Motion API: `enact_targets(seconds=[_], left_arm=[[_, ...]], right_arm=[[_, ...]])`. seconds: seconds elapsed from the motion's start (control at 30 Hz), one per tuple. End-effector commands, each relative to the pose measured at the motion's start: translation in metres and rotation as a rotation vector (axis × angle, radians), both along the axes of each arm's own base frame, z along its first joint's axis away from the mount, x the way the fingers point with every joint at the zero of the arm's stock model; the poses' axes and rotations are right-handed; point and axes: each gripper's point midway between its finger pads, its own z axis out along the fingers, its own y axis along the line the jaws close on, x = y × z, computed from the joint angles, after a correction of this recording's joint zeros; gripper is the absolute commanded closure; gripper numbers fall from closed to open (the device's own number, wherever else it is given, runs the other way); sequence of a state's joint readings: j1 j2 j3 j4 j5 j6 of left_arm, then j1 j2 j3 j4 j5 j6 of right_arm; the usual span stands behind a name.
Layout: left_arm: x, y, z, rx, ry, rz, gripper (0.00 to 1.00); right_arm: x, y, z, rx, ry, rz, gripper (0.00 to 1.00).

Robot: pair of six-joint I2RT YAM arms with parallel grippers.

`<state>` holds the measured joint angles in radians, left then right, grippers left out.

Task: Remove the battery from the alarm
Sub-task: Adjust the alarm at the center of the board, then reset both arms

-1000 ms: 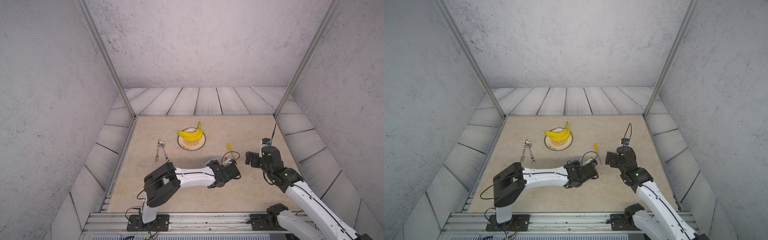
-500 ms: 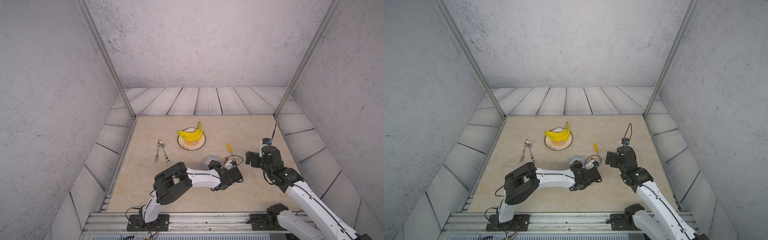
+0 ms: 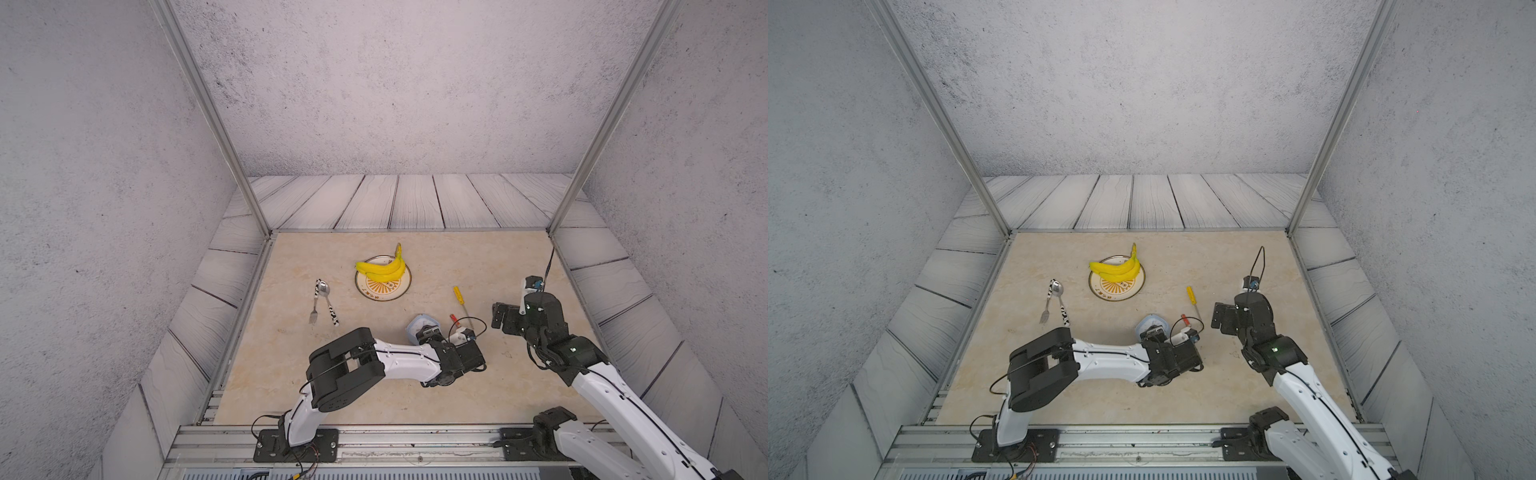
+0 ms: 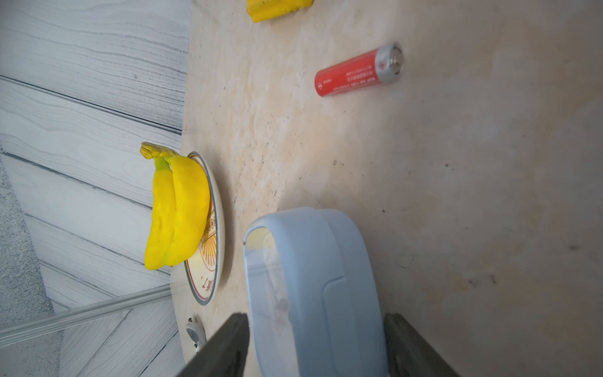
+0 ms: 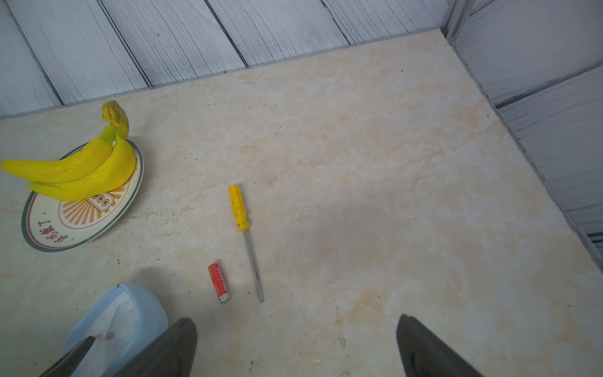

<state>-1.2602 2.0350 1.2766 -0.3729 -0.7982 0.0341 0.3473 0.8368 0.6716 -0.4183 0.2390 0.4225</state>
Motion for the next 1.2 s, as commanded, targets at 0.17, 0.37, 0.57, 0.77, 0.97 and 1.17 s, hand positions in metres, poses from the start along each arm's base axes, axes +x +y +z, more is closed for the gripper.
enact_targets(seconds=[0.17,0.37,0.57,0.77,0.97,1.17], left_arm=[[-0.01,-0.007,0.032,-0.122,0.014,-0.031,0.19],[-0.017,-0.005,0.067,-0.269,0.02,-0.051,0.11],[-0.016,0.015,0.115,-0.427,-0.031,-0.029,0.01],[-0.006,0.053,0.164,-0.603,-0.065,0.033,0.01],[0.016,0.112,0.188,-0.873,-0.016,0.173,0.01],[0.037,0.178,0.183,-1.044,0.0,0.359,0.01]], right_arm=[[0.0,-0.005,0.012,-0.019,-0.021,-0.007,0.0],[0.0,-0.008,0.03,-0.049,-0.047,-0.001,0.0],[0.003,-0.009,0.051,-0.064,-0.096,0.01,0.0],[0.007,-0.012,0.064,-0.084,-0.132,0.008,0.0],[0.009,-0.016,0.058,-0.106,-0.134,-0.005,0.0],[0.016,-0.026,0.041,-0.149,-0.158,-0.052,0.0]])
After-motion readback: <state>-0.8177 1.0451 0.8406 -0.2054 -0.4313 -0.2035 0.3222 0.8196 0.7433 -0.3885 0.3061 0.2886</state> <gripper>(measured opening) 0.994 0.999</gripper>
